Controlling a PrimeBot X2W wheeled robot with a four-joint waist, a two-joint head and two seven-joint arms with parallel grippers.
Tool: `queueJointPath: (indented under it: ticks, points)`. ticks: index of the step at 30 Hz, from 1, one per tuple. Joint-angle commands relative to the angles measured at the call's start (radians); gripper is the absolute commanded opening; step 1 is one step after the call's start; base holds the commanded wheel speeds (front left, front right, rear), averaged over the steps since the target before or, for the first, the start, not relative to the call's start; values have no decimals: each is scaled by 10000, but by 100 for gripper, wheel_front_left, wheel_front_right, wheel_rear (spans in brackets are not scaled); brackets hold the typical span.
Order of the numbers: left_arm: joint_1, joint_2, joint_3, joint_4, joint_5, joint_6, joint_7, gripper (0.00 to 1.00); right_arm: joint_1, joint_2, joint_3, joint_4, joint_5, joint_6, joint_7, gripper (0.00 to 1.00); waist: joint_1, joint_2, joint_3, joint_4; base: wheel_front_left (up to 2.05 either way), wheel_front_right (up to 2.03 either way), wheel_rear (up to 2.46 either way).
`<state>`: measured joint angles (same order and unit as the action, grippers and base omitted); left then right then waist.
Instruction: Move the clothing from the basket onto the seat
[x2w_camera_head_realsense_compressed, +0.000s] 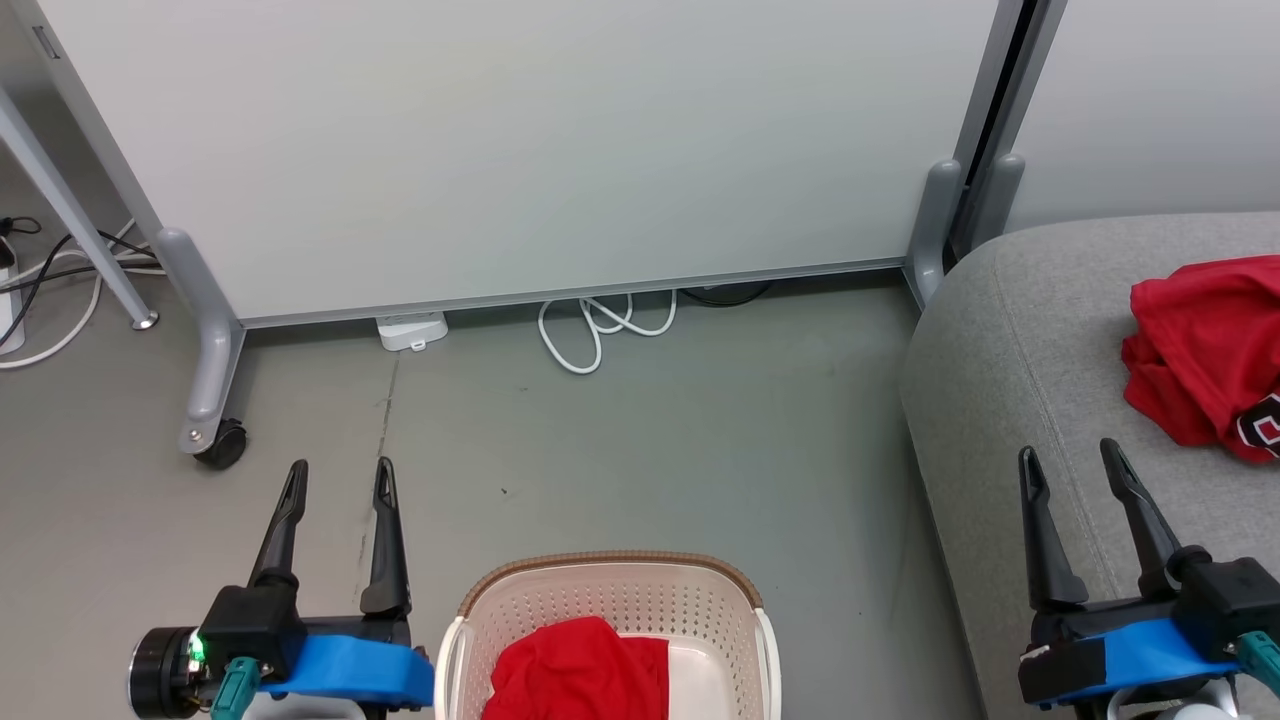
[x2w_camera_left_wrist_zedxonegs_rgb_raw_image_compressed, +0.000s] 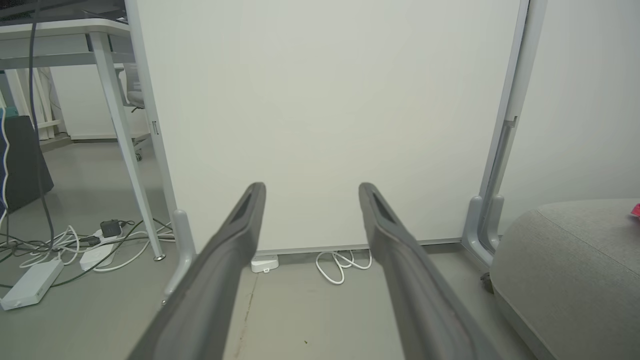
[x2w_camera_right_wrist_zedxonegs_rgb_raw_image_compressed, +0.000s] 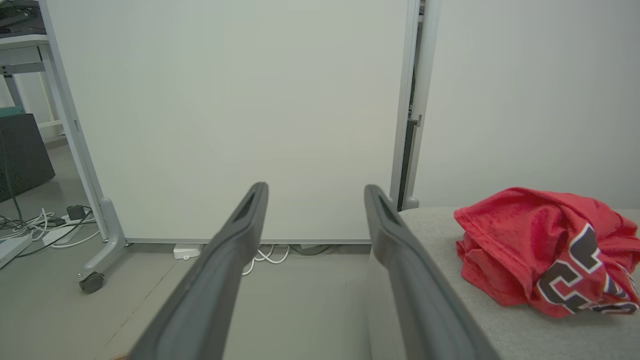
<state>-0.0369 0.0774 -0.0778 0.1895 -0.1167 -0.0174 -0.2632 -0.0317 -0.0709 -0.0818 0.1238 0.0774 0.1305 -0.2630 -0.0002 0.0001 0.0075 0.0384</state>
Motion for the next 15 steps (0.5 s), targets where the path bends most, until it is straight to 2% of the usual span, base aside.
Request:
queueJointPath:
  ticks: [1,15]
  points:
    - [106,-16,72,-63,48,-2,-23,100,153,30,15,25,-95,5,-27,100,2,-1,-10,-6,0,0,0]
    - [271,-184,489,-106,305,-188,-23,100,238,137,97,251,-115,5,-29,100,2,-1,-101,13,0,0,0]
